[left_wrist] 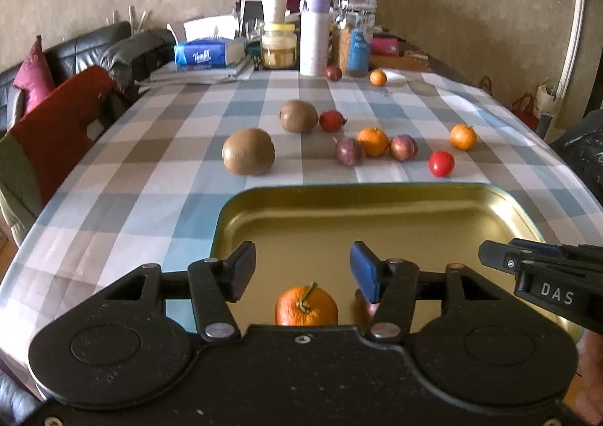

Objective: Organize fruits

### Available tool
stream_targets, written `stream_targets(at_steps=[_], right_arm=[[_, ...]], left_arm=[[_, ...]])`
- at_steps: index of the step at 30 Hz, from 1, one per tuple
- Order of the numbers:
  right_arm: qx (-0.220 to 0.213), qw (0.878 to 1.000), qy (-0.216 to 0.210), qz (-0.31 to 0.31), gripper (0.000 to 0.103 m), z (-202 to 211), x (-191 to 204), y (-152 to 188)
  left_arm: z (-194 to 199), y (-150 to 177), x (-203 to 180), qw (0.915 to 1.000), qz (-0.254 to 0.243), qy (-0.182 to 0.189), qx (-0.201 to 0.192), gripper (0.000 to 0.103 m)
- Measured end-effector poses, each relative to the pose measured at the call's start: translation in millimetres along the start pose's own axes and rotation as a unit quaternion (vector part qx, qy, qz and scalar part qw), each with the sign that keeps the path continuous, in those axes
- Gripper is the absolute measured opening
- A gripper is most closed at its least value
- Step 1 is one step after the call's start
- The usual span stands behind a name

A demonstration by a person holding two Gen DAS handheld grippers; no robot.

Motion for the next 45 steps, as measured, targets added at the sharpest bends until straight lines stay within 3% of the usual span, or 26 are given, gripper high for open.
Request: stream_targets(at_steps=[7, 11, 17, 26, 34, 45], right_arm=[[-0.018, 1.0, 0.007, 0.008, 0.036, 0, -1, -9], [-0.031, 0.999, 0.012, 0.008, 0.036, 0, -4, -19], [-0.043, 0.999, 0.023, 0.006, 0.036, -6, -9, -37], [-0.056, 0.997, 0.041, -0.021, 0.036, -25, -14, -72], [-0.055, 0.994, 0.07, -0.055, 0.036, -54, -20, -108], [-0.043, 0.981, 0.158, -0.101, 0.036, -116, -37, -143]], left_arm=[[6, -13, -1, 0.999, -0.002, -0.003, -0.046, 0.073], [6, -23, 1, 0.9979, -0.006, -0.019, -0.062, 0.073], [3, -44, 6, 0.9975, 0.006, 0.01, -0.069, 0.073], [-7, -80, 10, 0.9957, 0.005, 0.004, -0.093, 0.073], [-36, -112, 13, 0.9963, 0.02, 0.013, -0.082, 0.073], [-93, -130, 21, 0.9978, 0.038, -0.003, -0.054, 0.073]])
Point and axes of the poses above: each gripper's, at about its wrist camera, not at the fingertips, and z roughly against the way its jaws point, x to its left, y to its underside, the point moved 6 cm from there along -z, roughly the way its jaws point, and after that the axes turned 10 degrees about y, right-handed, at the moved point
